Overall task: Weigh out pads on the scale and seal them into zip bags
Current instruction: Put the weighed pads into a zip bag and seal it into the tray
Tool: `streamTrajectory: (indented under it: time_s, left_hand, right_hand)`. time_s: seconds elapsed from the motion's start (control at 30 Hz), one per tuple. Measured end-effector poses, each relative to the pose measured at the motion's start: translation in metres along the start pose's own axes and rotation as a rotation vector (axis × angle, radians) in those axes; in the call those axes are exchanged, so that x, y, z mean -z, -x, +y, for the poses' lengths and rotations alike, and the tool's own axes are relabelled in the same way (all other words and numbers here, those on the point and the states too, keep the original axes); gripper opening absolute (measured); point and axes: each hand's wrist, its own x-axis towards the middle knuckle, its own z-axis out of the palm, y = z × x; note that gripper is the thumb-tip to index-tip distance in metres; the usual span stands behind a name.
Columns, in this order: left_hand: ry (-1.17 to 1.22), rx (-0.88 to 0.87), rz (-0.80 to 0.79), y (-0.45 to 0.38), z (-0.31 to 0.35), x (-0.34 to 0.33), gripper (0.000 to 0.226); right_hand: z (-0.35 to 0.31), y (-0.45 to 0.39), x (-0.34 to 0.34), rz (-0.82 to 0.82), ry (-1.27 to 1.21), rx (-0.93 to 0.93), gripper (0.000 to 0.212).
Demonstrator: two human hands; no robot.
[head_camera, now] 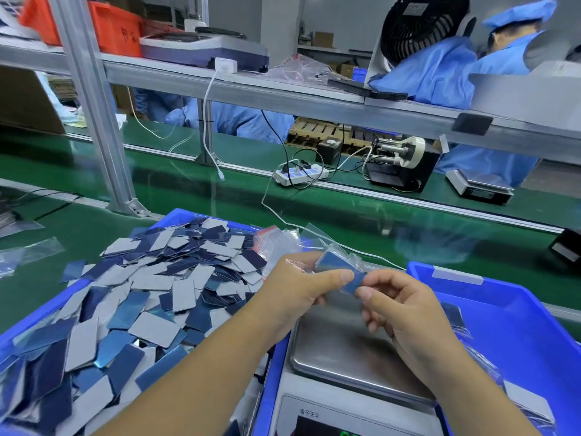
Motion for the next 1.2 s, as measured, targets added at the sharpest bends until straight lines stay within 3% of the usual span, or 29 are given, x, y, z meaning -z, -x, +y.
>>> streamTrajectory:
  time_s: [0.07,0.2,0.33,0.47,0.63,0.83,0.97,1.2]
  left_hand:
    - [-0.035,-0.013,-0.012,0.001,0.000,-0.002,0.011]
    - [-0.071,-0.026,-0.053,0.001,-0.006,-0.007,0.026]
    - [-0.059,-0.075,-0.093,0.002,-0.007,-0.008,0.013]
    - [-0.103,-0.113,-0.052,0.002,-0.007,-0.010,0.006]
    - [-0.104,-0.038,0.007,0.002,-0.005,-0.006,0.013]
    - [-0.044,-0.007,-0.100,0.005,0.000,-0.006,0.019]
    - [0.108,0.061,-0.132,0.005,0.001,-0.005,0.010]
    - [0.096,0.018,-0.082,0.003,-0.004,-0.008,0.005]
  right_hand:
    - [0.000,0.000,0.001,0.011,-0.012,0.000,0.013]
    - [0.002,0.000,-0.002,0.068,-0.069,0.002,0.020]
    - [0.005,-0.001,-0.005,0.117,-0.106,-0.004,0.025]
    - [0.001,0.000,-0.006,0.052,-0.118,-0.057,0.032]
    - [-0.007,0.003,-0.007,-0.060,-0.125,-0.056,0.024]
    - [-0.006,0.003,-0.006,0.013,-0.069,-0.051,0.019]
    - [-0.005,0.002,-0.005,0.031,-0.081,-0.056,0.018]
    - [-0.002,0.000,-0.005,0.062,-0.159,-0.062,0.022]
